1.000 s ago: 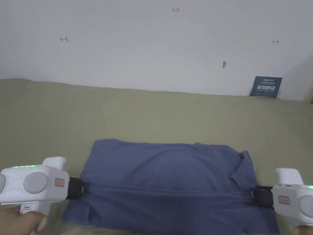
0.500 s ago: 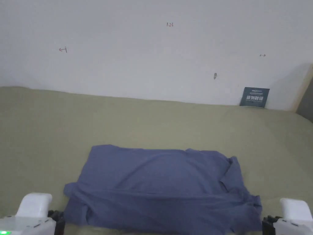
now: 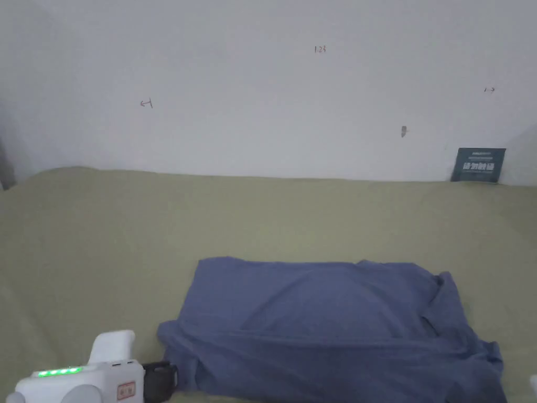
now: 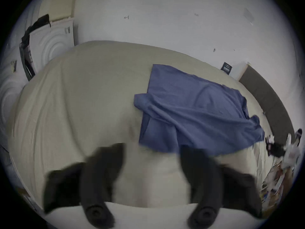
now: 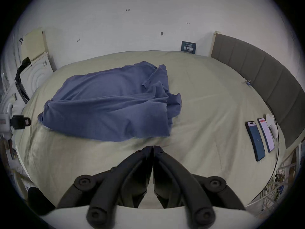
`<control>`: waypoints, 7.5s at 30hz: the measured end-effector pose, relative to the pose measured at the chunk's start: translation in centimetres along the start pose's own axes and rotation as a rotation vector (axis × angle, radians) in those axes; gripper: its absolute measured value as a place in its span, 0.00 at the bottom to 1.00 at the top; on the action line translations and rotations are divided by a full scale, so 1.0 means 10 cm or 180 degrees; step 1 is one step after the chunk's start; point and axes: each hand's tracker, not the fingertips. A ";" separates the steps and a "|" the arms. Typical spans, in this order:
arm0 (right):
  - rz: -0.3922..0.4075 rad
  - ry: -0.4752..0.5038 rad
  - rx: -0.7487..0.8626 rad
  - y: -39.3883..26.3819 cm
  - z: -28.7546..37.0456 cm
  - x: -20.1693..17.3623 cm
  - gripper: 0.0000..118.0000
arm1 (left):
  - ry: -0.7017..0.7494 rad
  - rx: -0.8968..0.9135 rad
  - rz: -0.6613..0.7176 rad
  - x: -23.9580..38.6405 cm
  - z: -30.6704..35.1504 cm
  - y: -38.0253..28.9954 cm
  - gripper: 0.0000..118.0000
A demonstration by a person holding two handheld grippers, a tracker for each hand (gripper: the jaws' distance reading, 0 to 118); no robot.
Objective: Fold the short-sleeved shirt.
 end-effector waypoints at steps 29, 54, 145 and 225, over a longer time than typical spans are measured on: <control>-0.0393 0.0299 -0.0418 0.31 -0.85 0.36 0.16 | -0.0075 -0.0206 0.0170 0.14 -0.45 0.06 0.07; -0.0021 0.0404 -0.0380 0.35 -0.06 0.56 0.12 | -0.0307 0.0048 0.0134 0.07 0.26 -0.12 0.06; 0.0467 0.0081 -0.0196 2.10 -1.14 0.58 0.07 | -0.0179 -0.0210 -0.0481 0.39 -0.93 1.38 0.03; -0.0029 0.0132 -0.0240 -0.08 0.66 0.23 0.06 | -0.1809 -0.0908 0.0839 -0.95 0.13 -0.25 0.09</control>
